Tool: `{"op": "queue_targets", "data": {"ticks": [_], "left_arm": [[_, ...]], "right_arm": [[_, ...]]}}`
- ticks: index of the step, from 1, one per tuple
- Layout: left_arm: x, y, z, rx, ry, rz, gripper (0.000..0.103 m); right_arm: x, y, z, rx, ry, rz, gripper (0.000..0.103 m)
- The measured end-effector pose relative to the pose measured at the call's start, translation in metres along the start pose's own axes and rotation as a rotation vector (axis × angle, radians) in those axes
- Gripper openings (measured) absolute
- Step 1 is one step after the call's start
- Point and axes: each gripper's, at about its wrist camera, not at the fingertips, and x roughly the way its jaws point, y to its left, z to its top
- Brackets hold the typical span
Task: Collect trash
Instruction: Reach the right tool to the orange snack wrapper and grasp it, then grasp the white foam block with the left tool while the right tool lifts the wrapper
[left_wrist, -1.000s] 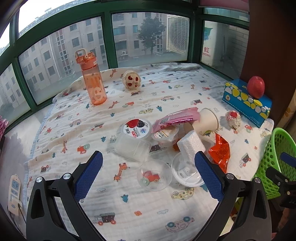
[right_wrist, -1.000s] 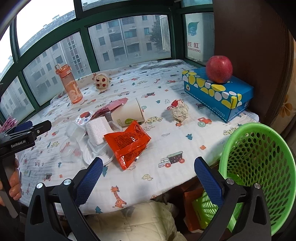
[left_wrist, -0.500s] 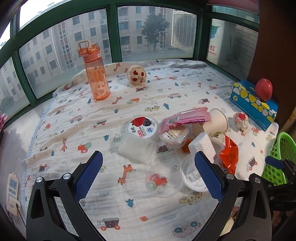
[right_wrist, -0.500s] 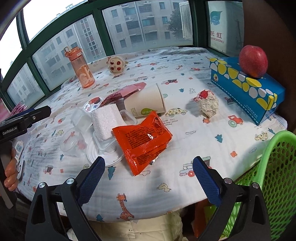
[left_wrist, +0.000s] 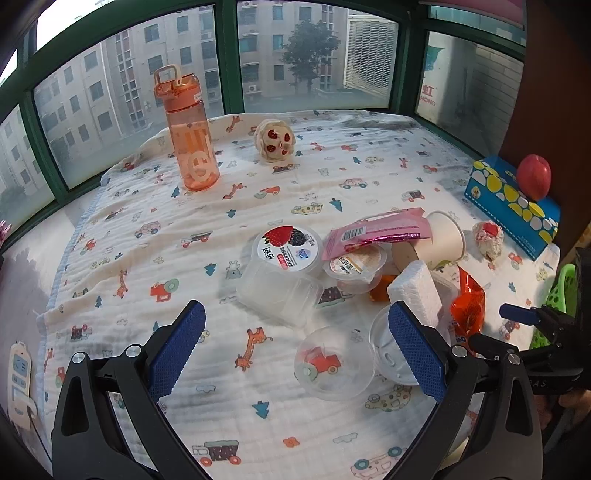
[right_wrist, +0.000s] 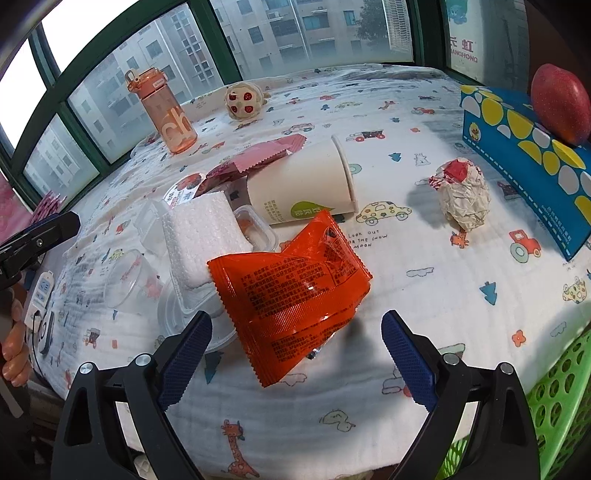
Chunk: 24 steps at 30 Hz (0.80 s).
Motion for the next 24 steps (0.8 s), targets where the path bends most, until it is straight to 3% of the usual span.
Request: {"op": "queue_targets", "data": {"ticks": [13,16,18,24], "left_arm": [[0.011,0.001,0.001,-0.004,0.023,-0.056,0.097],[0.012,-0.002,0.001,0.01,0.025,-0.077,0.097],[0.012,-0.006,0.001,0.023,0.023,-0.092,0.096],[0.02,-0.024,0.001,0.056,0.038,-0.165,0.091]], "right_arm": [[0.028,-0.013,0.011,0.019,0.025,0.049,0.091],[0.026,-0.013,0.01,0.025,0.016,0.045,0.085],[0.023,-0.014,0.01,0.038,0.009,0.042,0.074],[0.006,-0.013,0.004,0.049,-0.026,0.006,0.069]]}}
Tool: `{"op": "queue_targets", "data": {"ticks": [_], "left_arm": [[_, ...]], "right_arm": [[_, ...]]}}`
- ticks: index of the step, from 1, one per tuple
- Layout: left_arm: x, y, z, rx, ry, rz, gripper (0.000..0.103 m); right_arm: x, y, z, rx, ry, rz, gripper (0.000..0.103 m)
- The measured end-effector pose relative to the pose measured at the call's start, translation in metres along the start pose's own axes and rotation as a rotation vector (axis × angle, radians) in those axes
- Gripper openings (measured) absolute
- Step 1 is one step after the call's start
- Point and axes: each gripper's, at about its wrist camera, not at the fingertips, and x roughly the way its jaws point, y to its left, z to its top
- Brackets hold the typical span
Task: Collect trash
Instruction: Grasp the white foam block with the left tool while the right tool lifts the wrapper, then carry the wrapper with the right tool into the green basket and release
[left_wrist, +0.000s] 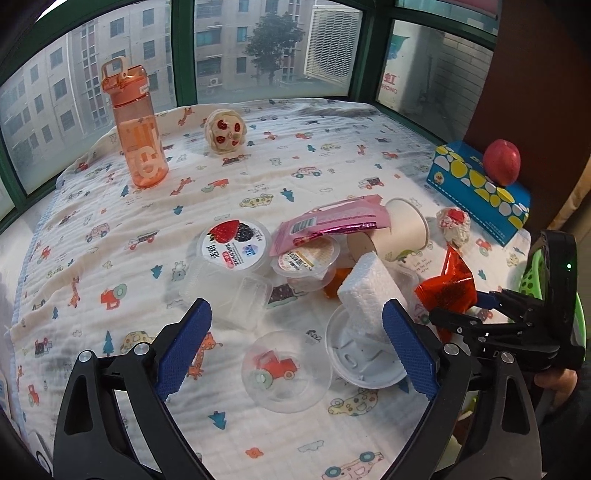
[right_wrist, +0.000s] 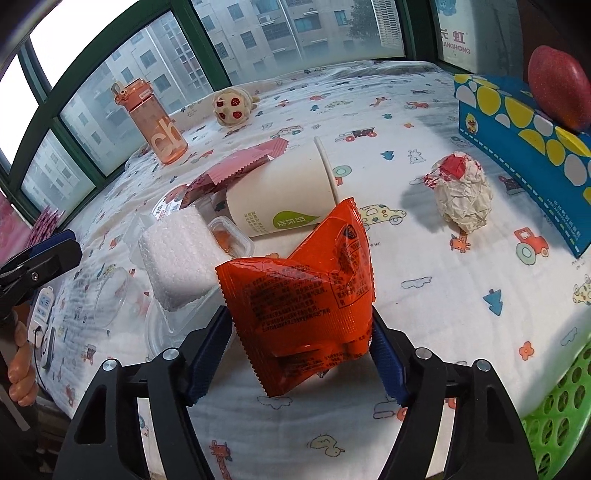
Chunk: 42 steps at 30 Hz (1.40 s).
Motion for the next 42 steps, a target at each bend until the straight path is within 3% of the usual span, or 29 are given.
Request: {"op": "queue_targets", "data": {"ticks": [7,9,17,22,33,42], "left_arm": [[0.028,-0.02,0.002,0.042,0.053,-0.085,0.081],[0.039,-0.025,0.002,0.048,0.079,-0.106,0.073],[0.063,-0.031,0.006,0.027,0.127,-0.171,0.062],[0.069,-0.032,0.005,0.012,0.142,-0.22,0.048],[0.039,-0.033,0.011,0.013,0.053,-0.205,0.042],[-0.002,-0.063,0.024,0.069,-0.015,-0.282,0.042]], "right_arm": [[-0.029,-0.005,-0.006,0.044,-0.055,-0.009,0.068],[-0.04,-0.006,-0.008,0.055,-0.075,-0.013,0.068],[-0.083,-0.013,-0.017,0.099,-0.154,-0.026,0.068],[-0.099,-0.02,-0.026,0.126,-0.174,-0.043,0.068],[-0.126,-0.034,-0.046,0.169,-0.208,-0.101,0.068],[-0.164,-0.059,-0.068,0.233,-0.259,-0.197,0.068]]}}
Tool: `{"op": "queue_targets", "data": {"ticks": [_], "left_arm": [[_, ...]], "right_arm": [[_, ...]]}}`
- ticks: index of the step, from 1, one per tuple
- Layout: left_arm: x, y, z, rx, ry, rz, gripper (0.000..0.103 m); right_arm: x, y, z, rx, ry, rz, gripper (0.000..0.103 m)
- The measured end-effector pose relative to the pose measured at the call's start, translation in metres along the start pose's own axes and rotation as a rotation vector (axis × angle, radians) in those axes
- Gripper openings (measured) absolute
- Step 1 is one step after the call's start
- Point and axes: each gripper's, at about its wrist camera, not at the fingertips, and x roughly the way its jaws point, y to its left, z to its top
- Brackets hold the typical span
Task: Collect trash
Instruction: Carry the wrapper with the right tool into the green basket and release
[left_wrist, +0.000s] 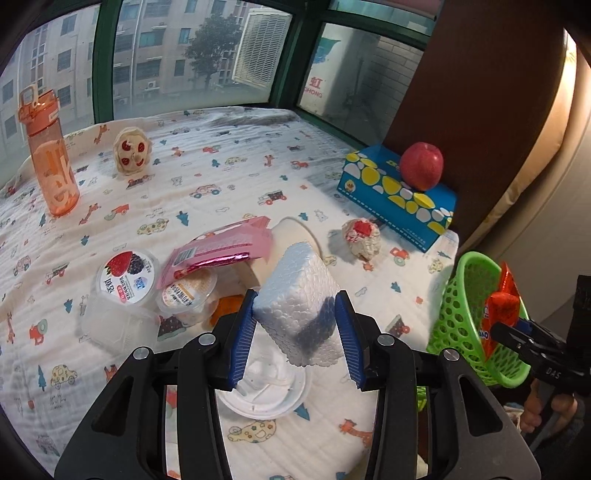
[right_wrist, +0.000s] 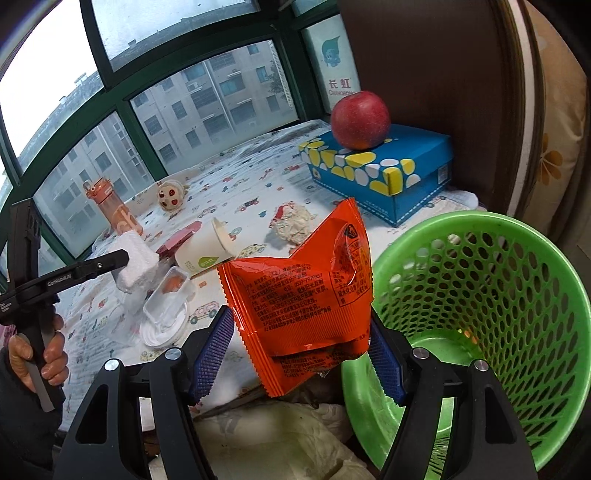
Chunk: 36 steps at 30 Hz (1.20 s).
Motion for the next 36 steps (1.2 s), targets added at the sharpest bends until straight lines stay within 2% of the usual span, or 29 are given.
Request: {"op": "queue_targets", "data": {"ticks": [8,13,15,23,36], "left_arm": [[0.009,-0.06,0.007,0.076,0.021,-0.094,0.042],[0.022,-0.102,0.007,0.139,0.046,-0.137,0.042],[0.027,-0.117,0.007,0.161,0.056,-0.153,0.042],[0.042,-0.168,0.004,0.229,0.092,-0.209,0.042],[0.067,-0.231,-0.014,0.319,0.164,-0.266,0.042]], "right_arm": [[-0.027,-0.049,-0.009,0.054,-0.022,-0.125,0.07],[-0.036,-0.077,-0.017,0.097,-0.013,-0.186,0.076],[-0.041,-0.087,-0.02,0.113,-0.018,-0.207,0.081],[-0.06,-0.111,-0.027,0.155,-0.041,-0.245,0.089],[-0.09,-0.136,-0.03,0.194,-0.097,-0.275,0.092]]}}
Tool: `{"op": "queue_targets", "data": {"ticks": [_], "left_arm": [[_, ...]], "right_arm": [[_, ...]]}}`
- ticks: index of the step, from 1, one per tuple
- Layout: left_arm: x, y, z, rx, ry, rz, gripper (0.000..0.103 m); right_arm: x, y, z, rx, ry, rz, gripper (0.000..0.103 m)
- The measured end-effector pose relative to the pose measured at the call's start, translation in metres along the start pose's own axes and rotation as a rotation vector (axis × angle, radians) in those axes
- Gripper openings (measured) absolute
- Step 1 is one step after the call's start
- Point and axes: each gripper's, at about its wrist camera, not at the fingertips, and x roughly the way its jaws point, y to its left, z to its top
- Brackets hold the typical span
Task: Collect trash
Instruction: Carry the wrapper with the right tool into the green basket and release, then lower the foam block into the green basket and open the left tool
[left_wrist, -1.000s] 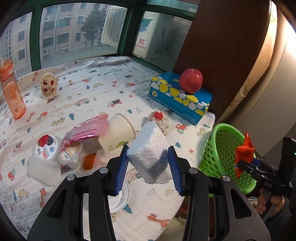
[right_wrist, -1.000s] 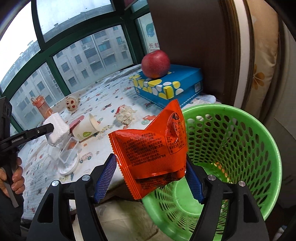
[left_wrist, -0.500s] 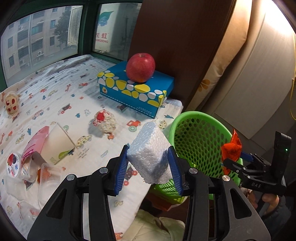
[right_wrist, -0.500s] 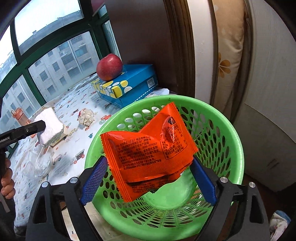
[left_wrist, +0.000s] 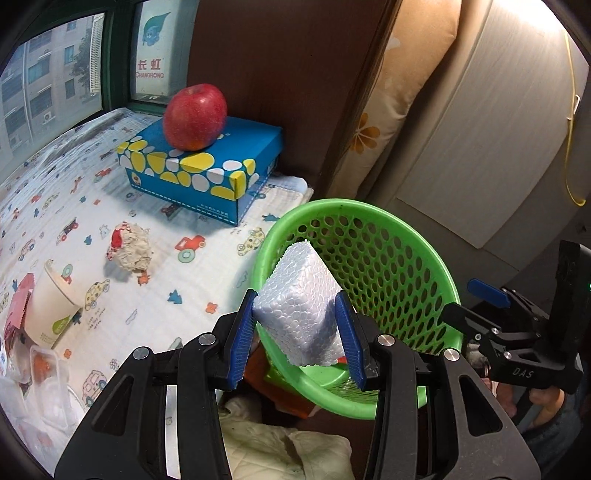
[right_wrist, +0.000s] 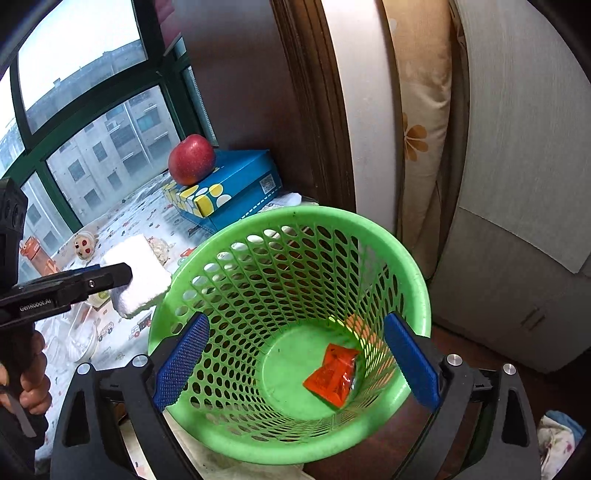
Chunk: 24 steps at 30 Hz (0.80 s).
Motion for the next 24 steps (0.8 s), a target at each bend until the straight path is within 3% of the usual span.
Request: {"op": "queue_targets", "data": {"ticks": [19,22,24], "left_arm": [[0.071,-0.068,-0.003,0.077,0.144,-0.093,0.044],[0.081,-0.076,-0.002,0.073,0.156,-0.12,0.048],[0.085,-0.08,-0.001,0.066,0.157,-0.125,0.058]], "right_arm": [[-0.028,-0.043,-0.007,0.11,-0.069,-0.007,0.092],[-0.031,-0.051,-0.009,0.126,-0.07,-0.011,0.092],[-0.033,-0.054,-0.011,0.129,-0.071,-0.015,0.092]]}}
